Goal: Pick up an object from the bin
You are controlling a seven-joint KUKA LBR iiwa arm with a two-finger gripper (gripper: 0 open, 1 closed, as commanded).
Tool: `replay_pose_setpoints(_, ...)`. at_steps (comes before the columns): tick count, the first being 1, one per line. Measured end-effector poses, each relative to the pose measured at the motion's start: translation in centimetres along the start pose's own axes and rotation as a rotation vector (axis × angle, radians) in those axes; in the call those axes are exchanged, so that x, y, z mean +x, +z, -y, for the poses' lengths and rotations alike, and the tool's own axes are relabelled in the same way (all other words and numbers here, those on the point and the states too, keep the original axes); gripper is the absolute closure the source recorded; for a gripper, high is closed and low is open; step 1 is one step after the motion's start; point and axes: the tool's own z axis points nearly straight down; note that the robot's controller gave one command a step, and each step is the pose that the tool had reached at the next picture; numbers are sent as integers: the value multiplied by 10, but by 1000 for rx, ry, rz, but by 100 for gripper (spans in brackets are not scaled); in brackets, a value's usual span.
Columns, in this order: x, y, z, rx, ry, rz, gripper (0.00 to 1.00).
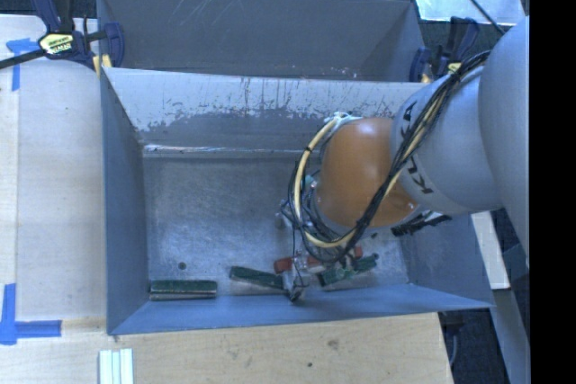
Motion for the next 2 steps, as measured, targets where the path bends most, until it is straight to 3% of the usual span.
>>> replay_pose_setpoints(1,5,-10,-13,1,-398,14,0)
replay_pose_setpoints(2,7,-10,-12,1,-394,7,100)
